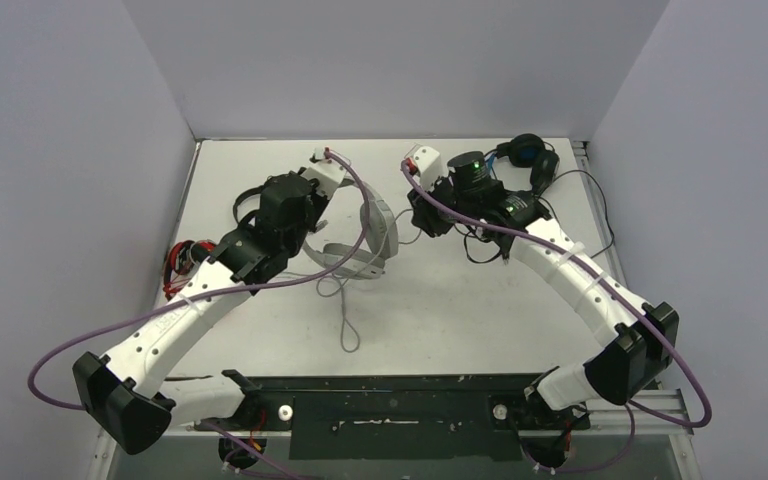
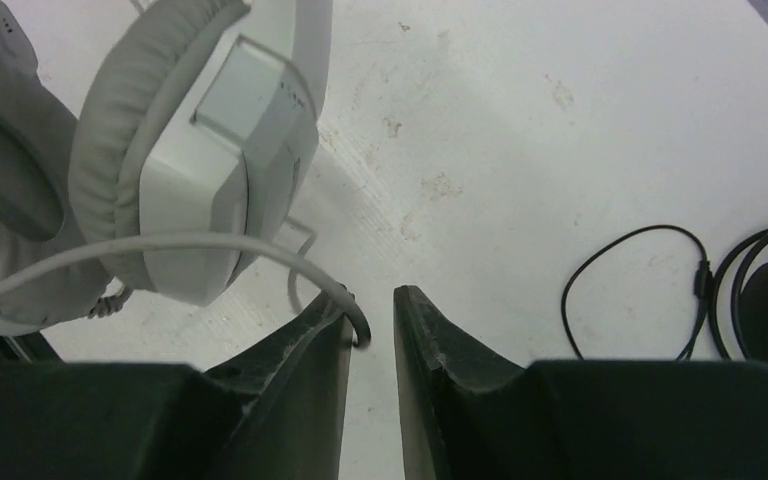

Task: Wrap the headphones
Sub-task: Wrap the headphones cable around the headphones.

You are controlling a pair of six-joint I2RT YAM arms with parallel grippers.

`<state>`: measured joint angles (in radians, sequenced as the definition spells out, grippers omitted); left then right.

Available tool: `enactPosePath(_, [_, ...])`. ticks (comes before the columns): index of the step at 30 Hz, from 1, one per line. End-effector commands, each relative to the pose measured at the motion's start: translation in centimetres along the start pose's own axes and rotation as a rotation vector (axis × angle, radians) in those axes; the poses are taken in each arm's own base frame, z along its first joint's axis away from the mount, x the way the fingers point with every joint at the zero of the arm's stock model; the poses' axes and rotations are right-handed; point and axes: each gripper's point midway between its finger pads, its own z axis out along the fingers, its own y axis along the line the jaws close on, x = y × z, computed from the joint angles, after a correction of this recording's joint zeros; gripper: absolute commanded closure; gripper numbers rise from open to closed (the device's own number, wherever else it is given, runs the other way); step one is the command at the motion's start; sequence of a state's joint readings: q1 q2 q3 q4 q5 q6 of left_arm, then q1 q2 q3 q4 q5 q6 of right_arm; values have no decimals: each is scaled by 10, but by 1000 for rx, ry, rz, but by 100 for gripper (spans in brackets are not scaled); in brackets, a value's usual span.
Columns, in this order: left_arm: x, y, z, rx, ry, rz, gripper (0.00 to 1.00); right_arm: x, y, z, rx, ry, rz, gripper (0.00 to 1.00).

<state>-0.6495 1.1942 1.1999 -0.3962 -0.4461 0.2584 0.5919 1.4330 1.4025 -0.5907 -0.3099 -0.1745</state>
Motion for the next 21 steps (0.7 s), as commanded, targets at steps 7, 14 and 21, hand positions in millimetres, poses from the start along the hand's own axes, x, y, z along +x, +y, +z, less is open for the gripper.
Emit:
enactPosePath(7, [-41, 6, -13, -2, -121, 16, 100, -19, -8, -14, 34, -52, 40, 94])
enactPosePath(14, [-33, -7, -13, 55, -90, -9, 100, -39, -8, -17, 26, -193, -30, 100])
enactPosePath(21, [-7, -21, 7, 67, 42, 13, 100, -64, -5, -36, 13, -310, -85, 100])
